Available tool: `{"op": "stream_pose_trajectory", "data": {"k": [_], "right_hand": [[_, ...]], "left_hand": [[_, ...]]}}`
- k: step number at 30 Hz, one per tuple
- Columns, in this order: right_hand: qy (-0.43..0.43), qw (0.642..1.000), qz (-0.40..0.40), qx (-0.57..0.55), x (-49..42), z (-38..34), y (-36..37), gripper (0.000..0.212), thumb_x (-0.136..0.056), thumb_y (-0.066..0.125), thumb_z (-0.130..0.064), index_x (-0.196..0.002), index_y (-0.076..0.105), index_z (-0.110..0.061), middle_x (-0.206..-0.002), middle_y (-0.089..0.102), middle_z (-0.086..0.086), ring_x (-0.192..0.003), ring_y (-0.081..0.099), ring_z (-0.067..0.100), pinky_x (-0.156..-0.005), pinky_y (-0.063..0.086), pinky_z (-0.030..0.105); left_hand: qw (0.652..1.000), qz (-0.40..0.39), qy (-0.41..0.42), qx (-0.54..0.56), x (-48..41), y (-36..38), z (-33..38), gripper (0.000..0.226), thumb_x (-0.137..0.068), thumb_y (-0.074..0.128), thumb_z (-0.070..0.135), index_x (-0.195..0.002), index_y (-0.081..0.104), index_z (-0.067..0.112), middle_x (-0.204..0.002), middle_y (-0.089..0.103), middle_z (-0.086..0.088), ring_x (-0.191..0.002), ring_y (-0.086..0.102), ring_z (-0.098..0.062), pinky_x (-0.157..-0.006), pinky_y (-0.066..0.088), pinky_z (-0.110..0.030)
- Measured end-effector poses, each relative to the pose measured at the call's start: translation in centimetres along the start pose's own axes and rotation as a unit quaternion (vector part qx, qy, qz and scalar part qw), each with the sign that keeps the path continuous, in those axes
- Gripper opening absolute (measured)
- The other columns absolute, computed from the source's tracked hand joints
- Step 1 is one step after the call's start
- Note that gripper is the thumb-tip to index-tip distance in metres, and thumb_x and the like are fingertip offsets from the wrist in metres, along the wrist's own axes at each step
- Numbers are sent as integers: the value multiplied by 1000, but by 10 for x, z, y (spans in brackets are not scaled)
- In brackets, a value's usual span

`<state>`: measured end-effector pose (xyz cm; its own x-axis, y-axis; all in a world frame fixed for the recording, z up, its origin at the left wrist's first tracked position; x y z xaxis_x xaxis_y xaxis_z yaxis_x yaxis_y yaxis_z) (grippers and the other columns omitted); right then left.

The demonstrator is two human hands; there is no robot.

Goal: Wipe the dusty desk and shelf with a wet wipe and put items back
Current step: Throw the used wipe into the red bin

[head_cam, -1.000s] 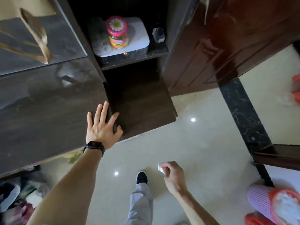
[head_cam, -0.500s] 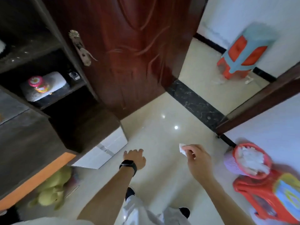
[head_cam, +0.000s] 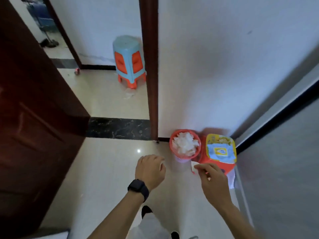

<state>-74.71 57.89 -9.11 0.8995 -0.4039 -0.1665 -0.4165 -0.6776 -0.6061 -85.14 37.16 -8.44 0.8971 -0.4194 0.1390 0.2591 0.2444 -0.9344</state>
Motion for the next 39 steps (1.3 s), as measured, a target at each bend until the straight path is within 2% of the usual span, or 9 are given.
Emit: {"op": "stream_pose_trajectory", "data": {"k": [3, 6, 10, 15, 20, 26, 30, 36, 39], "right_hand": [[17, 999, 30, 15, -38, 27, -5, 25, -85, 70, 4, -90, 76, -20, -90, 65, -12, -84, 62, 2, -74, 44, 10], [23, 998, 50, 35, -93, 49, 3, 21, -86, 69, 2, -92, 77, -17, -91, 65, -4, -86, 63, 13, -77, 46, 16], [54, 994, 58, 72, -176, 72, 27, 24, -84, 66, 6, -95, 76, -12, -97, 63, 3, -89, 56, 15, -79, 37, 10], [152, 983, -15, 103, -257, 107, 71, 34, -83, 58, 9, -107, 75, -9, -112, 67, 8, -103, 60, 26, -84, 42, 26], [222, 950, -142, 164, -300, 142, 95, 65, -75, 55, 6, -134, 61, -18, -137, 60, 4, -123, 57, 25, -101, 47, 31], [293, 925, -200, 135, -314, 150, 58, 36, -83, 58, -6, -114, 69, -21, -118, 69, 2, -107, 66, 23, -85, 52, 28], [219, 951, -165, 144, -346, 129, 19, 33, -95, 57, -16, -126, 67, -20, -131, 64, 0, -124, 55, 22, -99, 42, 27], [2, 973, -171, 152, -419, 84, -24, 31, -98, 53, -34, -127, 65, -34, -140, 57, -9, -137, 41, 19, -114, 36, 36], [-120, 970, -165, 133, -446, 43, -33, 29, -99, 56, -34, -126, 65, -34, -140, 57, -11, -139, 39, 18, -111, 34, 30]], "left_hand": [[997, 45, 55, -22, -57, 0, 18, 27, -89, 53, 27, -110, 70, 25, -119, 67, 5, -121, 58, -24, -101, 41, -38], [992, 77, 92, -45, -125, -5, 26, 41, -86, 58, 31, -127, 62, 28, -150, 47, -5, -145, 30, -39, -116, 27, -56], [963, 170, 167, -126, -236, -36, 41, 67, -87, 59, 39, -150, 38, 30, -166, 10, -9, -152, 1, -36, -119, 10, -62], [924, 262, 220, -172, -365, -81, 69, 83, -87, 55, 39, -158, 12, 33, -166, -3, -7, -152, -4, -36, -118, 1, -63], [928, 242, 206, -196, -463, -87, 75, 82, -91, 48, 49, -158, 3, 35, -165, -9, -3, -152, -6, -34, -116, -1, -66], [944, 200, 179, -194, -515, -66, 59, 84, -92, 48, 53, -158, 2, 32, -162, -26, 2, -148, -25, -30, -112, -7, -71], [942, 194, 173, -213, -523, -60, 56, 83, -93, 48, 54, -158, 1, 32, -161, -29, 1, -147, -27, -31, -110, -13, -70], [956, 164, 159, -182, -478, -79, 73, 76, -91, 48, 43, -158, 13, 34, -167, -2, -5, -153, -2, -33, -118, 10, -63], [984, 138, 13, -111, -428, -88, 65, 61, -93, 44, 45, -152, 32, 36, -164, 21, -3, -151, 17, -26, -117, 24, -57]]}}
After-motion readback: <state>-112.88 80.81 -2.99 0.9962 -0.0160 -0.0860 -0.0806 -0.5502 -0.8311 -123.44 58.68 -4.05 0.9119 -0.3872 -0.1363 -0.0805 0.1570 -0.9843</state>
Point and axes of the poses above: each hand's wrist, its own x-axis away from the middle knuckle, its own y-axis out of the palm, z = x × y, the point moved 1 cm from there along -x, towards the middle knuckle
